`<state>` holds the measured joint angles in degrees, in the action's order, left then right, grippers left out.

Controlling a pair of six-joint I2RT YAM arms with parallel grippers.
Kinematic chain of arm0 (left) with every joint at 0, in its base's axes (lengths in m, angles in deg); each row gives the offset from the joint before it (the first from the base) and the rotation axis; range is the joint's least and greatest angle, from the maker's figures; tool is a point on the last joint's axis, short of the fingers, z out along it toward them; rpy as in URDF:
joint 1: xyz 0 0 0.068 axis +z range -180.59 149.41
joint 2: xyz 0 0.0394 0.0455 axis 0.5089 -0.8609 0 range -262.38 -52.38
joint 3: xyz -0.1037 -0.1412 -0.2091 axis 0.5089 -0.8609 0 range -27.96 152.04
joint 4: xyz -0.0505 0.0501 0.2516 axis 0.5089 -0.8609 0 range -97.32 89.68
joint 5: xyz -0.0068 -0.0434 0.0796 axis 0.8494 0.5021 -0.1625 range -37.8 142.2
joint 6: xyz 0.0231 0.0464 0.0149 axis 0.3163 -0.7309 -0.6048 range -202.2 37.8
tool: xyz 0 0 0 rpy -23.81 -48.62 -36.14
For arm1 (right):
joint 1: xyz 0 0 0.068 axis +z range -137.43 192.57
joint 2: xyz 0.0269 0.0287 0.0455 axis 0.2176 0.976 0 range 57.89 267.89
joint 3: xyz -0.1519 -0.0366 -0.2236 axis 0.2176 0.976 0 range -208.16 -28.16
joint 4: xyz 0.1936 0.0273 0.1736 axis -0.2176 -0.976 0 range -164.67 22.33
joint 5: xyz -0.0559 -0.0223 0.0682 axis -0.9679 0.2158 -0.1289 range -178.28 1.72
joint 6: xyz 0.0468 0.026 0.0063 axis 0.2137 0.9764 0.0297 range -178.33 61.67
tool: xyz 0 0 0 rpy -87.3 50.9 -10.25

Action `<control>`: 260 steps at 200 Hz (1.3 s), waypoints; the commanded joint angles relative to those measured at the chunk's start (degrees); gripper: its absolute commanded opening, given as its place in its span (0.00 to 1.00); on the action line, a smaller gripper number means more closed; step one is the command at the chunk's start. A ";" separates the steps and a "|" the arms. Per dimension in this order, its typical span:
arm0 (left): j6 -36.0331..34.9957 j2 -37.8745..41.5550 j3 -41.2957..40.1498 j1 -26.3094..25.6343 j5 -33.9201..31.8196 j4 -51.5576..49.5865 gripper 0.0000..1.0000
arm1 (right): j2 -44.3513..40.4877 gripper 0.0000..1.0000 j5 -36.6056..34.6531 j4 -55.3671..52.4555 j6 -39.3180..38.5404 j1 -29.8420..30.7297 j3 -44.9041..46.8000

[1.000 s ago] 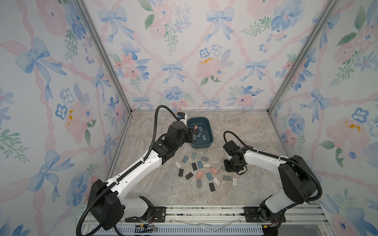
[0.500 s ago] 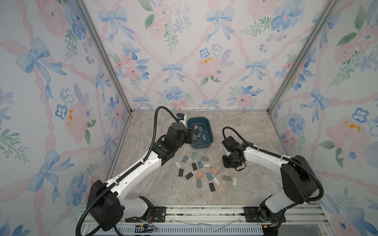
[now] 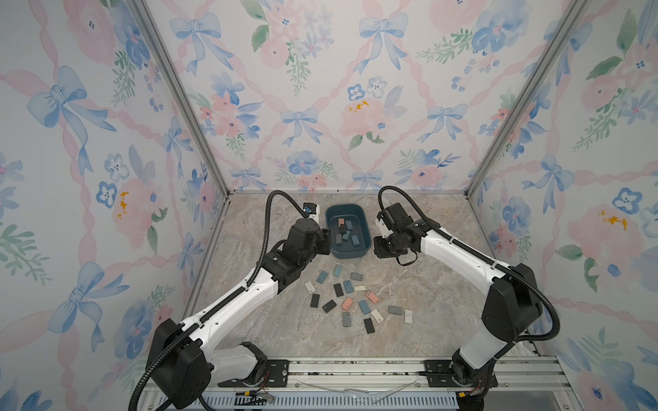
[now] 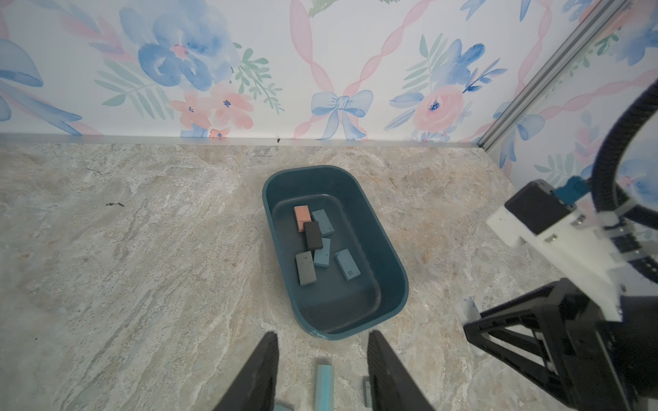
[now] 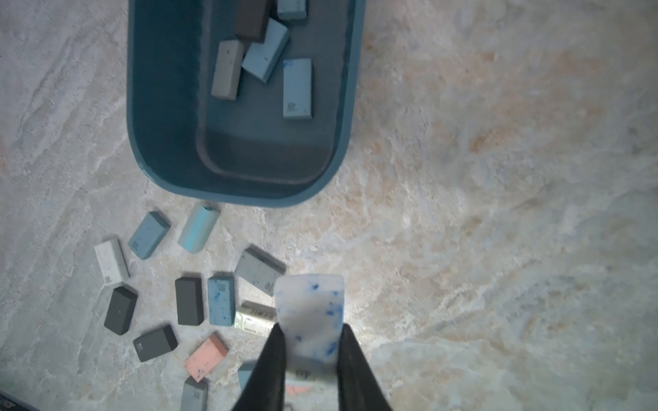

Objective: Put the eraser in the storage box
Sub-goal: Place the eraser in the storage box.

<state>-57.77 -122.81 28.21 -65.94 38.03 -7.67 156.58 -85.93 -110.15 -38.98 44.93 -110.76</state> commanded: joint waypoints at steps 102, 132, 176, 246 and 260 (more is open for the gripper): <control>1.15 3.39 -3.16 4.04 0.90 0.10 0.44 | 30.19 0.24 3.36 -7.96 -5.48 -1.33 -37.64; 1.57 2.77 -3.13 4.33 1.69 0.14 0.44 | 35.52 0.23 2.95 -10.24 -5.58 -1.64 -44.21; 2.10 2.02 -3.35 4.41 2.55 0.41 0.43 | 40.84 0.23 1.61 -12.62 -5.21 -2.11 -50.17; 1.96 1.46 -3.13 4.53 2.84 0.46 0.43 | 45.46 0.24 0.77 -13.22 -4.07 -2.98 -54.21; 2.03 1.53 -3.08 4.52 2.94 0.46 0.43 | 46.26 0.24 0.72 -13.36 -3.90 -3.09 -55.06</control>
<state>-56.42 -120.84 25.61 -61.81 40.47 -7.67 200.62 -84.29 -121.28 -43.75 42.48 -162.87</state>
